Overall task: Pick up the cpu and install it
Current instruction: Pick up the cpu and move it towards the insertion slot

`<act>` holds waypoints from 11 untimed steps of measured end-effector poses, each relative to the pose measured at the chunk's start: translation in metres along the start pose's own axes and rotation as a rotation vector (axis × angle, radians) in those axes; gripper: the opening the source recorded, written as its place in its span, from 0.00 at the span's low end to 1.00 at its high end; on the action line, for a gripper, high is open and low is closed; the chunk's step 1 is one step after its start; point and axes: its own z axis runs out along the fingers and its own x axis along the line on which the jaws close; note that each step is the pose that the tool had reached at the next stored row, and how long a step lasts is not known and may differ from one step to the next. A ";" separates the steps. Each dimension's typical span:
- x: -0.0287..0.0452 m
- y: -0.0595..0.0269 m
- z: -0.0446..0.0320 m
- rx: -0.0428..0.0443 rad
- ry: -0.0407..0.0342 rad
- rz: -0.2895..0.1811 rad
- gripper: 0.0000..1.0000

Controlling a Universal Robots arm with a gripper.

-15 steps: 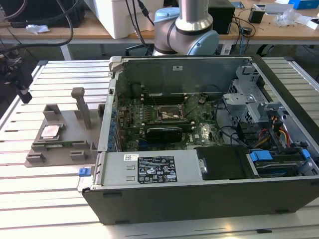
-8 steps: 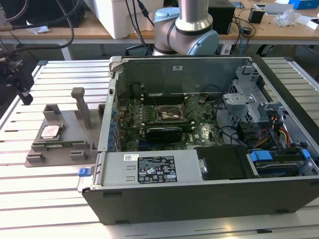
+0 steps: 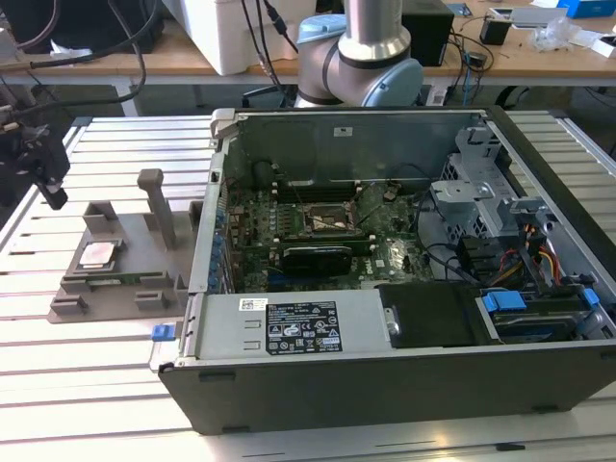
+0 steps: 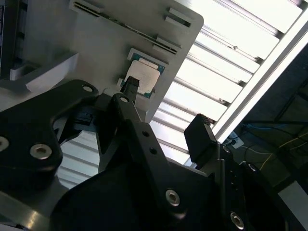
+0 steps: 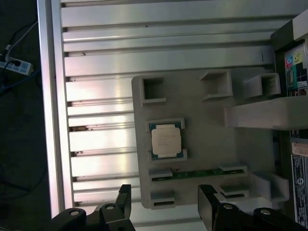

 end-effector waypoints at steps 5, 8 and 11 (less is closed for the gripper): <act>-0.0032 0.0036 0.0061 0.0088 -0.0005 -0.009 0.66; -0.0037 0.0047 0.0094 0.0089 -0.0003 -0.046 0.66; -0.0039 0.0053 0.0137 0.0079 0.0000 -0.099 0.66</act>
